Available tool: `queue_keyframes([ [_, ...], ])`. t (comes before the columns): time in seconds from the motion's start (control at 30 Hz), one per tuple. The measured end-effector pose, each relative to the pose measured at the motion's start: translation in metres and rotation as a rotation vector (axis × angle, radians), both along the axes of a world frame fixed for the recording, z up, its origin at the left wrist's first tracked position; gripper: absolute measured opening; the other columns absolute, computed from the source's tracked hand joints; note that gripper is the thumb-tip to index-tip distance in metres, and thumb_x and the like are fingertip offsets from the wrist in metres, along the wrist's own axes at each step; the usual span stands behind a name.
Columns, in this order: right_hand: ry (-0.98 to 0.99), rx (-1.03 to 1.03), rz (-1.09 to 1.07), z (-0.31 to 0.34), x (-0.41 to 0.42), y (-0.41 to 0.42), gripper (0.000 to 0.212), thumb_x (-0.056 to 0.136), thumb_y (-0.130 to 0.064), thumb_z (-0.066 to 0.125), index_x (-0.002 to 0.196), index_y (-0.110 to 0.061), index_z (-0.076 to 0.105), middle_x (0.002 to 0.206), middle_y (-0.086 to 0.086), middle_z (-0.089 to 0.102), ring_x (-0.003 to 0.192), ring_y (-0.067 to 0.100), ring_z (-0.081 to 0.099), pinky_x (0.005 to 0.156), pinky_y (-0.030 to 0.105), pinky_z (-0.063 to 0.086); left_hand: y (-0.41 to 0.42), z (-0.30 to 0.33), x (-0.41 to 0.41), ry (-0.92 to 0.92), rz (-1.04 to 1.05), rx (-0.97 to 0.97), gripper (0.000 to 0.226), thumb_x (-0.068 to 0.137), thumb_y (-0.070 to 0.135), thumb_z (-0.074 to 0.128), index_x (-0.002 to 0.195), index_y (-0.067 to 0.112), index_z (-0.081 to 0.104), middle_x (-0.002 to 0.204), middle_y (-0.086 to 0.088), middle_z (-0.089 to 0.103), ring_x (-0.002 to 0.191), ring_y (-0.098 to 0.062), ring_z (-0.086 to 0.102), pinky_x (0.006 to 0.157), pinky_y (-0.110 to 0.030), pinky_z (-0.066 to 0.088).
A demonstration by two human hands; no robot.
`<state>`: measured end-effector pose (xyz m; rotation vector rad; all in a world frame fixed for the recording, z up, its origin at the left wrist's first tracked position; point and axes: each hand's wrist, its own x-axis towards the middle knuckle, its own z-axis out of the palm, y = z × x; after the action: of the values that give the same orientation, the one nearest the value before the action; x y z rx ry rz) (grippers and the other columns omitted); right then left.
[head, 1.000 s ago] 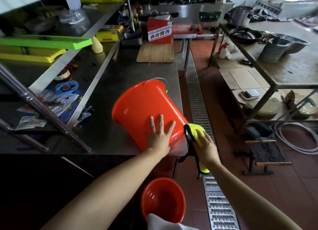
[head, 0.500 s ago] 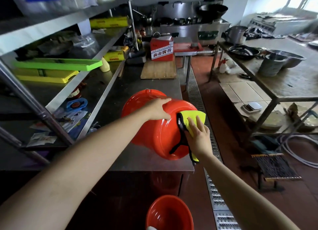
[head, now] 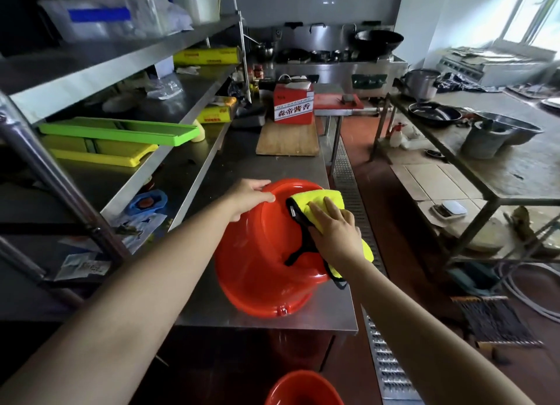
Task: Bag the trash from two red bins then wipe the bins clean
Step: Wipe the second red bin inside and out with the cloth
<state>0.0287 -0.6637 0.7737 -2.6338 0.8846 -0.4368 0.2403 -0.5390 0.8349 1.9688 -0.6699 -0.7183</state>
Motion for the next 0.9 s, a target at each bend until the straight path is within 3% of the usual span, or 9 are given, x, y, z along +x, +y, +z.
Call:
queue_keyframes([
  [0.1,0.158,0.038,0.042,-0.01,0.021,0.006,0.055,0.098,-0.053,0.049,0.149,-0.051,0.031,0.166,-0.012,0.016,0.142,0.03,0.024,0.109,0.053,0.031,0.018,-0.033,0.001,-0.048,0.076,0.036,0.059,0.085,0.029,0.073,0.14,0.032,0.052,0.134,-0.001,0.059,0.102,-0.014,0.066,0.092,-0.033,0.055],
  [0.23,0.259,-0.028,0.113,-0.037,0.038,0.019,0.056,0.099,-0.063,0.036,0.152,-0.051,0.024,0.166,-0.015,0.012,0.148,0.027,0.017,0.112,0.053,0.025,0.044,-0.076,-0.003,-0.283,0.103,0.192,0.052,0.1,0.031,0.052,0.149,0.021,0.039,0.148,-0.007,0.046,0.132,-0.021,0.047,0.107,-0.028,0.035],
  [0.37,0.302,-0.118,0.188,-0.049,0.056,0.032,0.056,0.099,-0.064,0.036,0.152,-0.048,0.028,0.166,-0.014,0.014,0.148,0.028,0.019,0.11,0.052,0.029,0.075,-0.093,-0.009,-0.552,-0.066,0.316,0.056,0.104,0.036,0.041,0.154,0.016,0.025,0.161,-0.006,0.022,0.146,-0.022,0.025,0.114,-0.031,0.026],
  [0.47,0.337,-0.13,0.14,-0.054,0.071,0.043,0.056,0.098,-0.06,0.04,0.152,-0.046,0.03,0.166,-0.011,0.016,0.146,0.029,0.02,0.109,0.052,0.028,0.1,-0.103,-0.025,-0.682,-0.141,0.332,0.058,0.104,0.044,0.033,0.154,0.017,0.026,0.163,0.0,0.013,0.149,-0.019,0.015,0.115,-0.036,0.026],
  [0.63,0.306,-0.088,0.105,-0.045,0.108,0.062,0.055,0.097,-0.055,0.043,0.15,-0.043,0.034,0.164,-0.006,0.023,0.144,0.033,0.024,0.11,0.054,0.028,0.148,-0.124,-0.054,-0.881,-0.252,0.351,0.061,0.099,0.052,0.019,0.148,0.019,0.034,0.159,-0.01,0.023,0.146,-0.032,0.023,0.114,-0.048,0.032],
  [0.73,0.291,-0.108,0.163,-0.04,0.133,0.081,0.054,0.095,-0.061,0.04,0.146,-0.041,0.041,0.161,-0.002,0.029,0.143,0.032,0.025,0.108,0.053,0.028,0.156,-0.136,-0.063,-0.953,-0.247,0.347,0.066,0.097,0.061,0.028,0.148,0.02,0.034,0.156,-0.008,0.031,0.143,-0.029,0.03,0.113,-0.043,0.034],
  [0.83,0.308,-0.08,0.204,-0.047,0.145,0.094,0.062,0.094,-0.072,0.028,0.149,-0.042,0.037,0.164,-0.004,0.021,0.152,0.032,0.006,0.116,0.06,0.012,0.162,-0.15,-0.068,-0.973,-0.216,0.3,0.074,0.095,0.065,0.034,0.153,0.019,0.027,0.155,-0.009,0.033,0.143,-0.028,0.032,0.111,-0.042,0.037],
  [0.9,0.312,-0.074,0.205,-0.05,0.148,0.093,0.064,0.094,-0.074,0.022,0.15,-0.044,0.032,0.165,-0.007,0.015,0.153,0.032,0.001,0.115,0.064,0.012,0.165,-0.159,-0.068,-0.971,-0.211,0.26,0.078,0.093,0.068,0.038,0.154,0.02,0.026,0.156,-0.008,0.032,0.144,-0.027,0.029,0.112,-0.042,0.033],
])
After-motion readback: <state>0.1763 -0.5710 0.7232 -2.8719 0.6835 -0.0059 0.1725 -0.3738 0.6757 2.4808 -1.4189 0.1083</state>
